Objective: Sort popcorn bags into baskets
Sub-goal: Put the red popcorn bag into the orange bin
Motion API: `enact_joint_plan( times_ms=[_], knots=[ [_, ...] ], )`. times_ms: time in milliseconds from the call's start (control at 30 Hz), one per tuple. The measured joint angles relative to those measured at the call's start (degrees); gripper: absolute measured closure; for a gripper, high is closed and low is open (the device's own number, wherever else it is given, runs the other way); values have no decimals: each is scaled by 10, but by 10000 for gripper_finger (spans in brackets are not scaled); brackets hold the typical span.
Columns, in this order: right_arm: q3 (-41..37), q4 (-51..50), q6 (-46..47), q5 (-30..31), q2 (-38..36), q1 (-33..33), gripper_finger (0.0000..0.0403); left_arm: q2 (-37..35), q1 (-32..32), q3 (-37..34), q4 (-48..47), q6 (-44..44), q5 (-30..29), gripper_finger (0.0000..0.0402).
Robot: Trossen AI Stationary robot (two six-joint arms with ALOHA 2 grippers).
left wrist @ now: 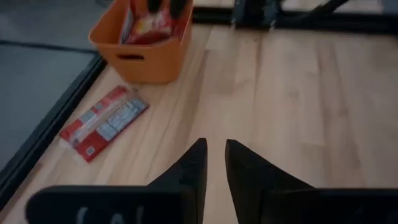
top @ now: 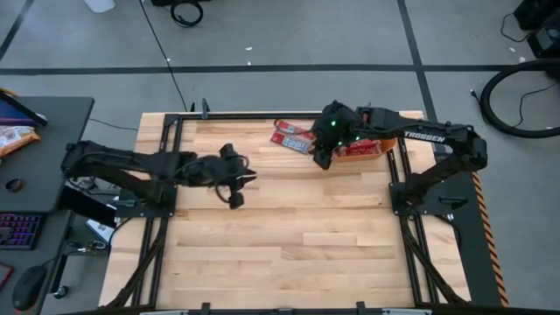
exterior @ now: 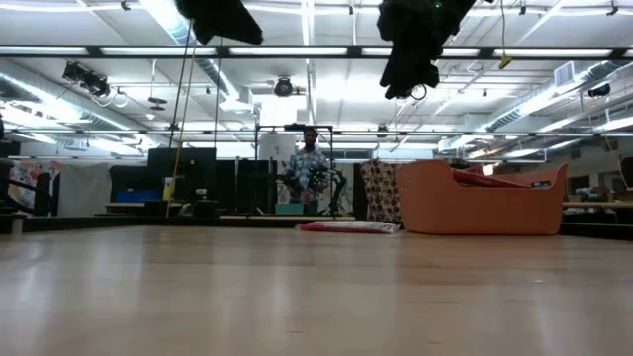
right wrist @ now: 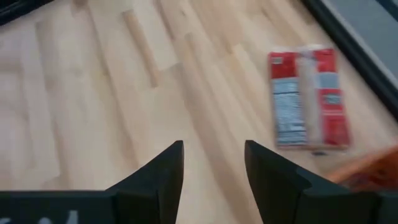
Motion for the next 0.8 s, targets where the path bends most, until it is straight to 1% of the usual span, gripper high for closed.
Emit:
enact_joint_plan(
  times_ms=[133,233,367,467,567,700,800],
  knots=[
    [11,7,32,36,32,53,231,-44,-50,-42,17,-50,-20,353],
    [47,-7,46,65,67,83,232,-76,-84,-88,48,-91,-19,360],
    [113,-43,42,96,121,99,232,-101,-109,-128,89,-145,-22,363],
    [162,-59,29,97,160,95,232,-111,-122,-133,123,-167,-28,363],
    [202,-60,-19,99,201,80,232,-118,-129,-134,155,-178,-28,363],
    [245,-50,-91,106,255,44,232,-122,-129,-134,175,-210,-28,363],
    [268,-45,-126,109,298,9,232,-121,-128,-134,171,-224,-30,363]
  ],
)
